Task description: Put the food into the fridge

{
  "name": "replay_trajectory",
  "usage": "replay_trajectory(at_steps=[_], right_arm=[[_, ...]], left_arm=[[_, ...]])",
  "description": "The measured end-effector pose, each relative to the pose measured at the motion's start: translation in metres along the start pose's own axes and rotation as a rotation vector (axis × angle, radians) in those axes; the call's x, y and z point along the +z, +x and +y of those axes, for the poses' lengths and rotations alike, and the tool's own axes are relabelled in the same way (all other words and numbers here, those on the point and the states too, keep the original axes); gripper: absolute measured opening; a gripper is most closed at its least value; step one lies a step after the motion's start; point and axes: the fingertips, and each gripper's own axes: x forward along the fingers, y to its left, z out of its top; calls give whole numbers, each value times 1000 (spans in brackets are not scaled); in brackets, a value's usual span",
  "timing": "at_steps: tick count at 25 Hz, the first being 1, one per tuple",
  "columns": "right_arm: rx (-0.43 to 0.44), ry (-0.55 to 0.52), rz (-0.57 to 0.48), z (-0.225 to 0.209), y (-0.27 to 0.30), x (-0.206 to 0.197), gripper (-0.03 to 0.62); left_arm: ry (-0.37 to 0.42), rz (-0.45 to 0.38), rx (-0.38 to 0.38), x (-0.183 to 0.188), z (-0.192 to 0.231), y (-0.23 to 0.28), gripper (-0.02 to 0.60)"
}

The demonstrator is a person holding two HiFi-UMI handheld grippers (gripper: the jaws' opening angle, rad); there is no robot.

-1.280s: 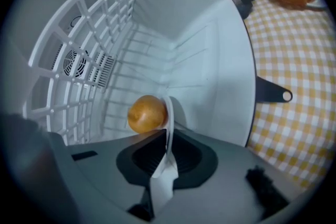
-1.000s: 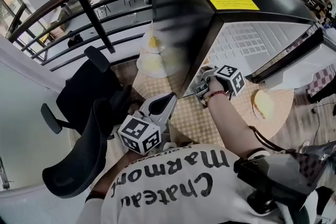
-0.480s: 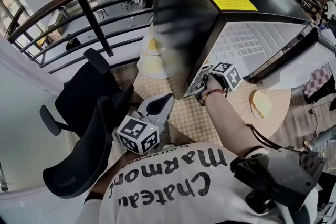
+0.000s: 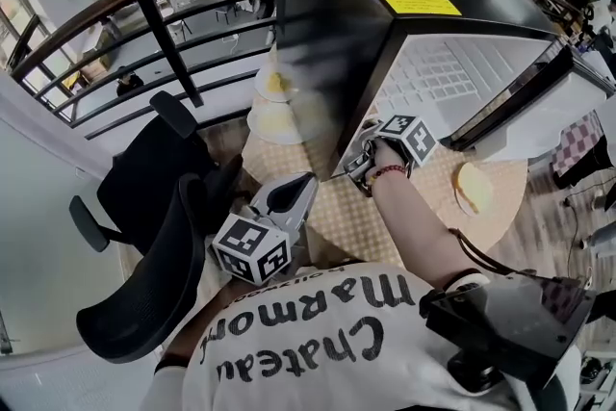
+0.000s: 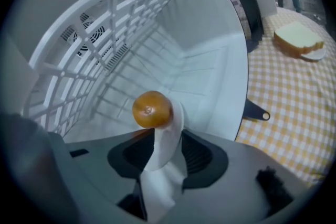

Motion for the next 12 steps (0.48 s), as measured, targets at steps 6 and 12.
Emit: replay_trajectory(at_steps=[6,12], right_arm=[[-78,-153,-49,-7,-4,8,170],[-62,-198,-72,-7,-12,10,170]], left_arm=[[-6,-13,4,-2,-4,-2,7],[-13,-12,19,-10,-8,-6,6]])
